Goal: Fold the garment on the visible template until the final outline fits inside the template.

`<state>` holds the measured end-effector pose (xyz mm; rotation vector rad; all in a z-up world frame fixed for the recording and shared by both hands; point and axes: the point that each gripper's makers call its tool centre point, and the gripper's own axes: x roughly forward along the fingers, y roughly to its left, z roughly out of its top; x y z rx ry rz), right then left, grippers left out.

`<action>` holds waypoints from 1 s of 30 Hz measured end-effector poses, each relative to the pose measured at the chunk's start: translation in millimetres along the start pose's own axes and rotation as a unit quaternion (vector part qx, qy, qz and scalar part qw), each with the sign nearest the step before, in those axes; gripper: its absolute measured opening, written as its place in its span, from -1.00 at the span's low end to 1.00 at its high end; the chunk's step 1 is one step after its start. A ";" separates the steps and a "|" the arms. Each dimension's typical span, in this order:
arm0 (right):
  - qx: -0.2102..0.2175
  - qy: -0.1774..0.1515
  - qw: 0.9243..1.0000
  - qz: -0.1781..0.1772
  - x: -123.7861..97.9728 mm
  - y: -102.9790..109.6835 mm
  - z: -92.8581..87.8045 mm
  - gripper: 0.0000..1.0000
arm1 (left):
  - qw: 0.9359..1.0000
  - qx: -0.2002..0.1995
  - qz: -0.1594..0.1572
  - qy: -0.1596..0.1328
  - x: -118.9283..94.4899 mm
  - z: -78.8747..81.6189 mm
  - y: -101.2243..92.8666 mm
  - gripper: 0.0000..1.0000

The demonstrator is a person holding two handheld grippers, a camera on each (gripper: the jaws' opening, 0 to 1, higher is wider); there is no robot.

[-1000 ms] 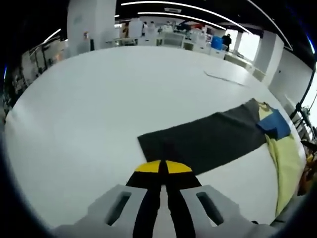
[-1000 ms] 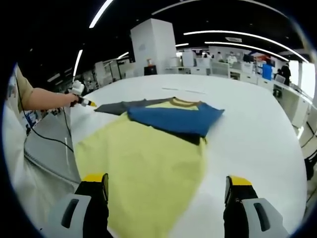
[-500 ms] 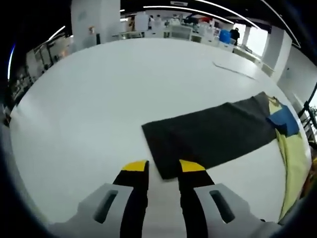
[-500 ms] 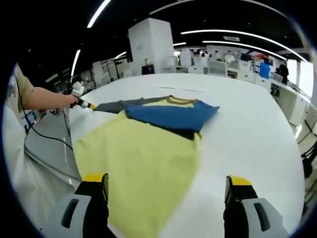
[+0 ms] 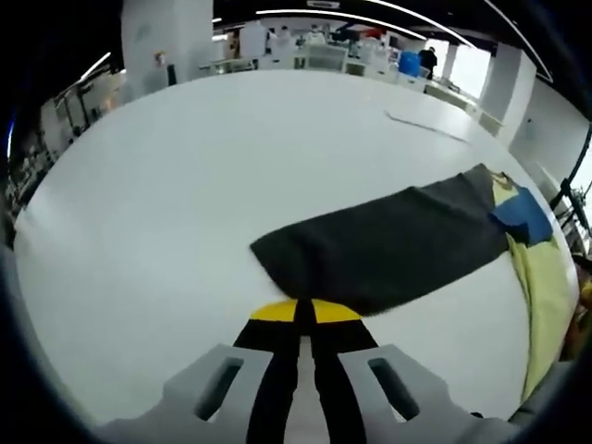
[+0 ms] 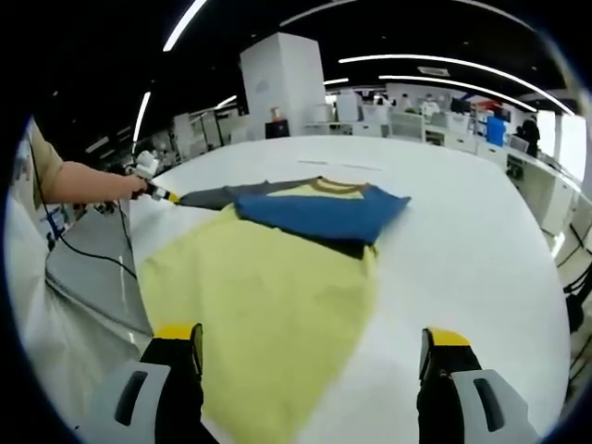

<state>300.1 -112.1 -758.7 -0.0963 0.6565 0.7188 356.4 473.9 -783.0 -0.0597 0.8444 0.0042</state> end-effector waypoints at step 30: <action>0.000 -0.007 1.000 0.003 1.5 -0.6 4.6 0.94 | 0.995 0.064 -0.057 -0.055 -21.4 76.5 -52.0 -1.00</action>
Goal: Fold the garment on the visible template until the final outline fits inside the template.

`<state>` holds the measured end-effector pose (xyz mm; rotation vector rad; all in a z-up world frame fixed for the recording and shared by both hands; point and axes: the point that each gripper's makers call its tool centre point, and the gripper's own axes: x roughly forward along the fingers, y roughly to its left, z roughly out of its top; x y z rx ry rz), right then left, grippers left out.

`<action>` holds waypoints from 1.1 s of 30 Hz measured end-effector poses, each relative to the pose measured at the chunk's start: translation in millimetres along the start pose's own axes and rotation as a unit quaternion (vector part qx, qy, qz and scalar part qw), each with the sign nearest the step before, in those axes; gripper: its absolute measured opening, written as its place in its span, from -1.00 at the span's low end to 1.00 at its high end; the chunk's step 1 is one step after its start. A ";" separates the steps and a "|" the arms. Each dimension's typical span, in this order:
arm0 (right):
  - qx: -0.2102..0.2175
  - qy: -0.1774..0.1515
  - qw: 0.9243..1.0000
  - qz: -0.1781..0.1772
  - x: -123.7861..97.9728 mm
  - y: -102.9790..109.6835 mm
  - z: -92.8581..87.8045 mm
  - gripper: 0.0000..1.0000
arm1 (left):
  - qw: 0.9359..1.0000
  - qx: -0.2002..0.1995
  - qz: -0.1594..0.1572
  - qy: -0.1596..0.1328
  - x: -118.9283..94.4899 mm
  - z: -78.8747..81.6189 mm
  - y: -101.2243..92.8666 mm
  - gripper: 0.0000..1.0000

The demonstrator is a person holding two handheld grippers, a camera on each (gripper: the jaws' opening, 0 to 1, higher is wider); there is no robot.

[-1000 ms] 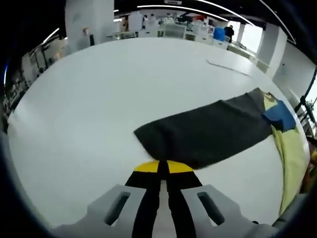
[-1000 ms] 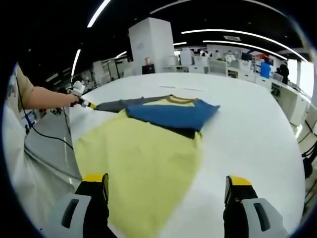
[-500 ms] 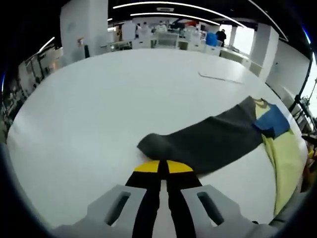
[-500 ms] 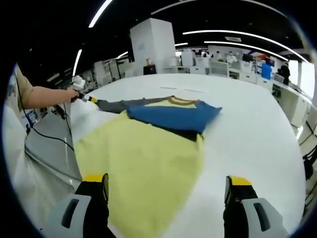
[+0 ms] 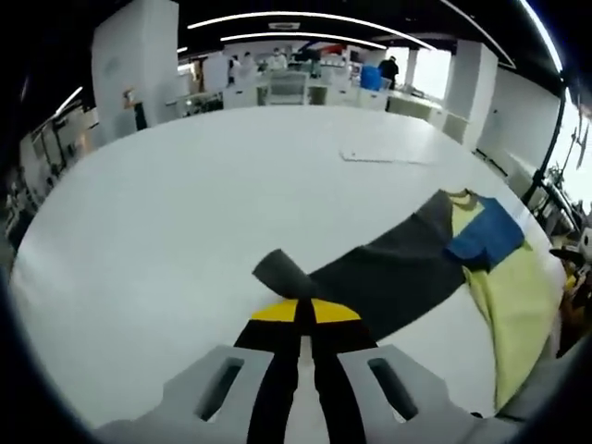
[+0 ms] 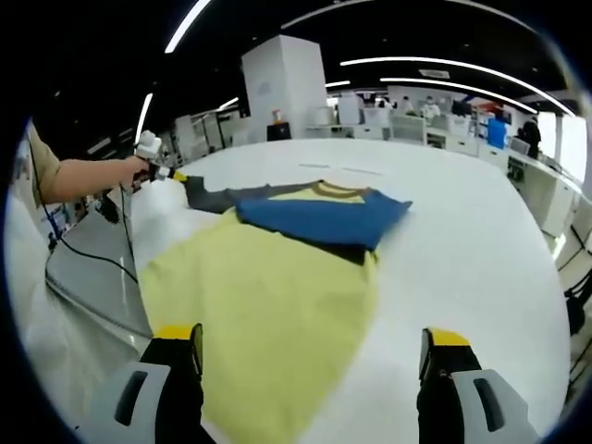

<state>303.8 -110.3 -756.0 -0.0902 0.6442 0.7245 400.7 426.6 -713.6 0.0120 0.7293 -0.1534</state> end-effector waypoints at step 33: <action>0.014 -0.004 1.000 -0.002 0.8 -10.5 -5.1 0.93 | 0.993 0.065 -0.093 -0.028 22.3 54.2 -86.6 -0.99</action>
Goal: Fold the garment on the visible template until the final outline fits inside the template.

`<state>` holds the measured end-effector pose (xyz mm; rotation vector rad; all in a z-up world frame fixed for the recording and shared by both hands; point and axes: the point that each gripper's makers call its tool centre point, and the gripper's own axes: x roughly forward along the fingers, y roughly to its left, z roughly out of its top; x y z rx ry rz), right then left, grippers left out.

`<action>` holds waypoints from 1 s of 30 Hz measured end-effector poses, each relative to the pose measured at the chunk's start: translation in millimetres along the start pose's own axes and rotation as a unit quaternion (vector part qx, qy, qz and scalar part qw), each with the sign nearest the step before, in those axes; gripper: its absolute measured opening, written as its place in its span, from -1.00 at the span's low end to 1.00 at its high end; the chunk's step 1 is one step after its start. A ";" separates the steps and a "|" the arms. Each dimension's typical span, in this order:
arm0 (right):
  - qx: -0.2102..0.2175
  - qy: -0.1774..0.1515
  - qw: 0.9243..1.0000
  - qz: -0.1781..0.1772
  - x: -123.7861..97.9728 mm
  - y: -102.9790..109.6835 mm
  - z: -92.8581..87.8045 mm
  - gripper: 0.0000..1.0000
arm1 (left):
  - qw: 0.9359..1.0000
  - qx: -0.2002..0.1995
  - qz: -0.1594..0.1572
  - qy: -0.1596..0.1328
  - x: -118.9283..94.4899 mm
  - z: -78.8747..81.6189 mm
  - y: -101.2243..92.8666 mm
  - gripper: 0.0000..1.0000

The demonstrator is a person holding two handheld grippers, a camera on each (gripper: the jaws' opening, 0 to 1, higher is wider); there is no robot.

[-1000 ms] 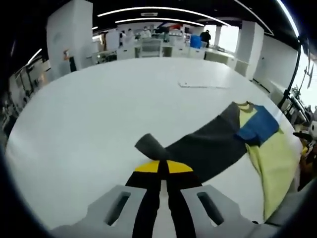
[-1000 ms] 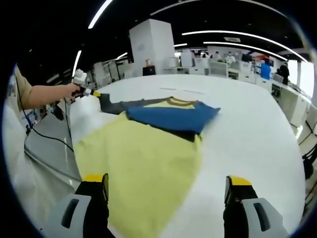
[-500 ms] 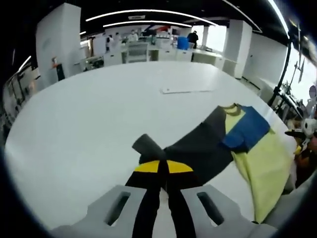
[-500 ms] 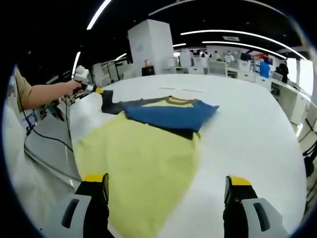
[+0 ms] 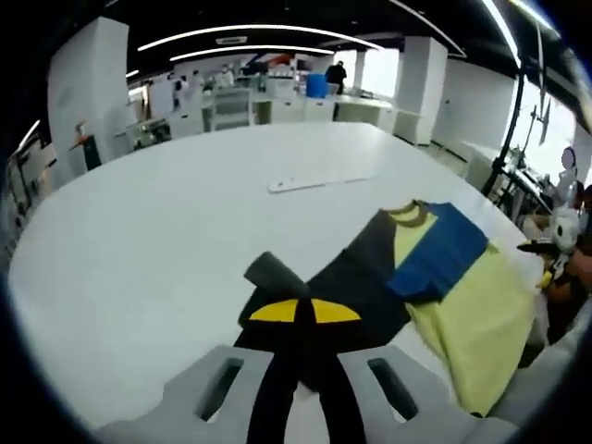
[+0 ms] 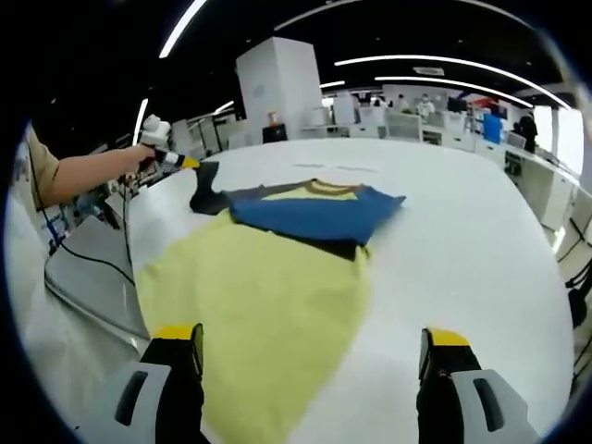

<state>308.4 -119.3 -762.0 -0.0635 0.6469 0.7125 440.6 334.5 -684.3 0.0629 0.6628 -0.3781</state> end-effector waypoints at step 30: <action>0.001 -0.001 1.000 0.003 -4.0 1.3 -2.4 0.94 | 0.996 0.047 -0.068 -0.045 4.3 58.0 -68.4 -0.99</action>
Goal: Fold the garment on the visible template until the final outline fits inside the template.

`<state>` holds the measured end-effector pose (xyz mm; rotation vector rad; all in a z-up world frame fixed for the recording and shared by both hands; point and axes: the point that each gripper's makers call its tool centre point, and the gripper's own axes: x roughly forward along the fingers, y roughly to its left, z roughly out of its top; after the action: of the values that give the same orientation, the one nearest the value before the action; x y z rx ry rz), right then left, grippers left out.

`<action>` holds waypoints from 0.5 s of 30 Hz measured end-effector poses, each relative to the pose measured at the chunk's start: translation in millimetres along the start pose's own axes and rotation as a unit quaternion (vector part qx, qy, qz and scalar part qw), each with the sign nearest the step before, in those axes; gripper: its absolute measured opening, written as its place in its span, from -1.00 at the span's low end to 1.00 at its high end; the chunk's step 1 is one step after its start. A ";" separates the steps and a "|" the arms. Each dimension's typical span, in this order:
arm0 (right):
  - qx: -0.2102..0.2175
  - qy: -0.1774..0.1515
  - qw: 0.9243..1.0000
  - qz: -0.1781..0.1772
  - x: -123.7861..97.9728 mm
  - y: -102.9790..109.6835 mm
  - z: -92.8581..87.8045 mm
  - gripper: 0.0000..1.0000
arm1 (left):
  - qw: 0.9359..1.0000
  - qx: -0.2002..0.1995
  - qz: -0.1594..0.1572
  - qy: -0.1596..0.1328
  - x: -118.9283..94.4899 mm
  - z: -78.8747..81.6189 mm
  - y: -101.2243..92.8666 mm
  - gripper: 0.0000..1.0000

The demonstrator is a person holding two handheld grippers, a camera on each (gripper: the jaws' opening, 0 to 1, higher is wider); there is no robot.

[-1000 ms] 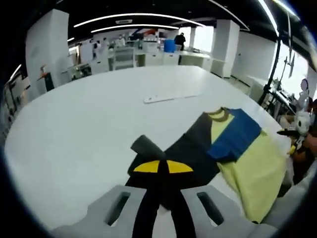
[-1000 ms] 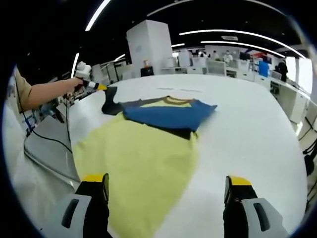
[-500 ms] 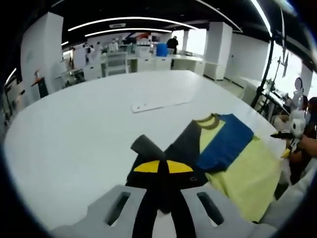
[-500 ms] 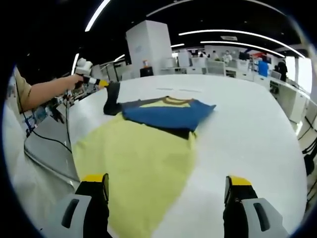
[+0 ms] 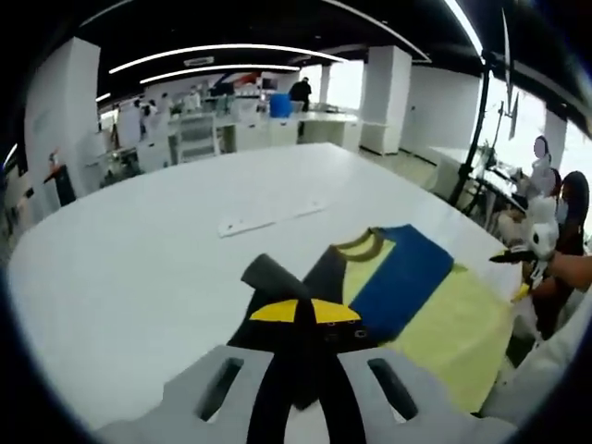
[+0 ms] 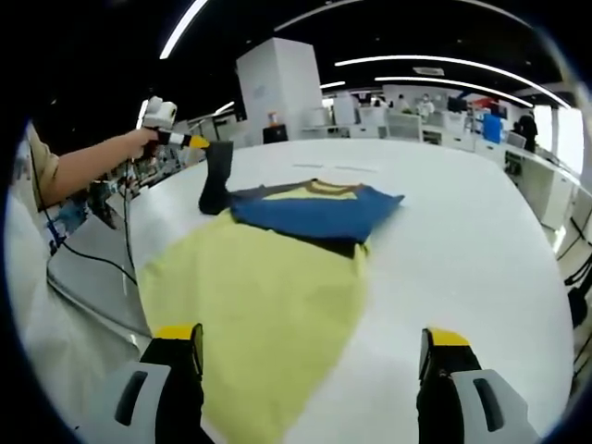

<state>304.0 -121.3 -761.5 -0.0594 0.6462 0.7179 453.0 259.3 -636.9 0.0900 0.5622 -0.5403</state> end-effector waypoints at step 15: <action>0.001 -0.005 1.000 -0.002 -9.2 -0.9 -3.1 0.94 | 0.999 0.025 -0.031 -0.019 10.8 30.9 -29.6 -0.99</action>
<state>297.7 -128.3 -758.9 -0.0550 0.6363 0.7122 460.5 221.9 -614.6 0.1085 0.5151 -0.6156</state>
